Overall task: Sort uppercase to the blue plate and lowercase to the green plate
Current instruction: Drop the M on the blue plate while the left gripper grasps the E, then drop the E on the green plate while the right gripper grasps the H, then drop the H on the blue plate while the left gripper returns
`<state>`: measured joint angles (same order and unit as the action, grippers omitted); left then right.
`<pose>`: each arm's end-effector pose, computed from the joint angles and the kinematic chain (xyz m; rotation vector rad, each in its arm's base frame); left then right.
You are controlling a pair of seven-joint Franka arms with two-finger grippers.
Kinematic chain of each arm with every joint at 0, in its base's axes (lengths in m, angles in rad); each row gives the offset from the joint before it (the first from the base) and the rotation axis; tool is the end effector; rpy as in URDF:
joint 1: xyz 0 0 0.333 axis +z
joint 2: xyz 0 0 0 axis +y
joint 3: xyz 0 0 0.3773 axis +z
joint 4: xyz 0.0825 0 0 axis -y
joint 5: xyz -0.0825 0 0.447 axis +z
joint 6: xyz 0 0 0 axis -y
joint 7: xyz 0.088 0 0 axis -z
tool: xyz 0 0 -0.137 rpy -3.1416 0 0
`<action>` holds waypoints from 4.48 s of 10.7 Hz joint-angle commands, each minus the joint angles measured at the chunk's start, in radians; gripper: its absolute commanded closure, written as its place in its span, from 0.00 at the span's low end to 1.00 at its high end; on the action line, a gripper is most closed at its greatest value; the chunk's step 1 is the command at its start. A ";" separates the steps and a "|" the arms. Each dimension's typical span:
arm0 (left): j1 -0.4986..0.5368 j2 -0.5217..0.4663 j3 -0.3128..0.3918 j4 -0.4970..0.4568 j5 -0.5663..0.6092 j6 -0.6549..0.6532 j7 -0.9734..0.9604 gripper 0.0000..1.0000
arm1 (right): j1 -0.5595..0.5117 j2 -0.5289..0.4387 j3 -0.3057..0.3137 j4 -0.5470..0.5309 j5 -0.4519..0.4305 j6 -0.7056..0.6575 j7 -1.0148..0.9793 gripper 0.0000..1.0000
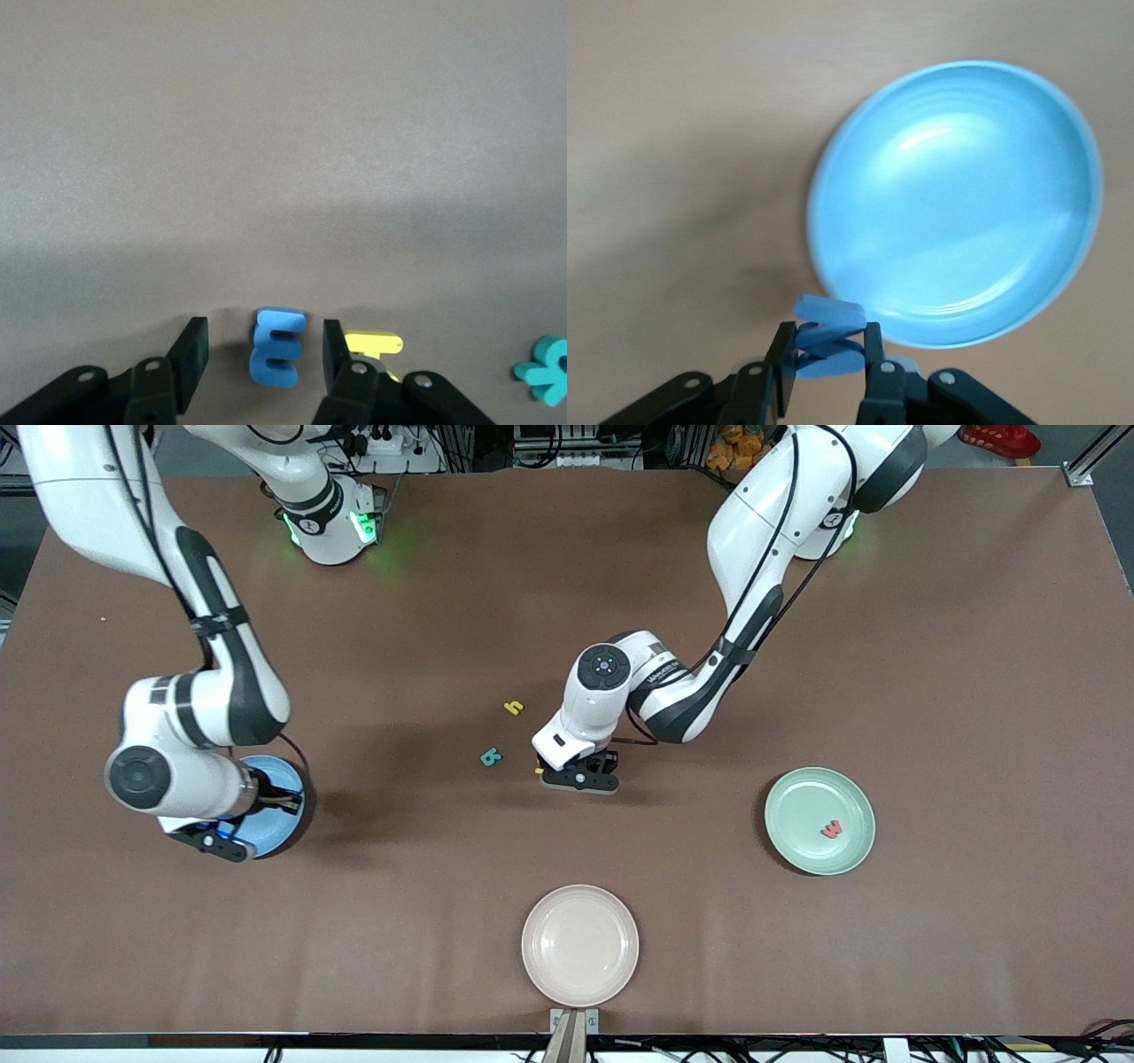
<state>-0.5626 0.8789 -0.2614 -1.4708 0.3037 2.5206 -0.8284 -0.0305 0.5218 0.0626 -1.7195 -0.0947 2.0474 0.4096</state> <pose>0.5968 -0.5818 0.1525 2.9829 -0.1695 0.2220 0.7212 0.0119 0.2552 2.9994 -0.5013 -0.2701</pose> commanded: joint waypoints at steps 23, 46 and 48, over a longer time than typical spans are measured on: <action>0.568 -0.153 -0.206 0.009 0.049 -0.446 0.467 1.00 | 0.542 0.160 0.016 0.182 0.106 0.076 0.562 0.00; 0.584 -0.209 -0.140 -0.095 0.041 -0.545 0.569 0.00 | 0.690 0.416 0.014 0.436 -0.040 0.158 0.578 0.00; 0.551 -0.215 -0.140 -0.097 0.041 -0.546 0.568 0.00 | 0.684 0.415 0.014 0.434 -0.040 0.157 0.577 0.00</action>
<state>0.0129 0.6951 -0.4042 -1.5520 0.3372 1.9936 -0.2390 0.6633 0.9301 0.0715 -1.2916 -0.1374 2.1971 0.9735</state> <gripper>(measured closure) 0.000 0.000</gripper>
